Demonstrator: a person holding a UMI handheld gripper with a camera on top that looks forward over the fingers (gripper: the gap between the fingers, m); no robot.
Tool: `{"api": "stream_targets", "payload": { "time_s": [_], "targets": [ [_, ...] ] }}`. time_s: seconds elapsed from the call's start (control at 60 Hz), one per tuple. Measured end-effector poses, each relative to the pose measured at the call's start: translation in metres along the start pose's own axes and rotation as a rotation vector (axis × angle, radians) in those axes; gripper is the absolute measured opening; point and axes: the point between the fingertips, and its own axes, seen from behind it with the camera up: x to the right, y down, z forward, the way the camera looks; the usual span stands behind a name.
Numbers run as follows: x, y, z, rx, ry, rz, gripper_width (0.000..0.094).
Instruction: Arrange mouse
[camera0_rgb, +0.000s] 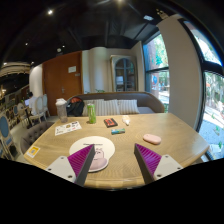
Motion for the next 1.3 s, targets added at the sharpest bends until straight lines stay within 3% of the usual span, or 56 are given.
{"api": "stream_targets", "payload": {
  "time_s": [0.167, 0.483, 0.817, 1.05, 1.3],
  "targets": [
    [0.043, 0.007, 0.019, 0.0, 0.078, -0.039, 0.0826],
    [0.167, 0.044, 0.086, -0.133, 0.217, -0.026, 0.0828],
    [0.229, 0.084, 0.184, -0.31, 0.189, -0.077, 0.0825],
    [0.23, 0.074, 0.228, -0.331, 0.101, 0.005, 0.0776],
    [0.25, 0.061, 0.264, -0.332, 0.151, 0.046, 0.0689]
  ]
}}
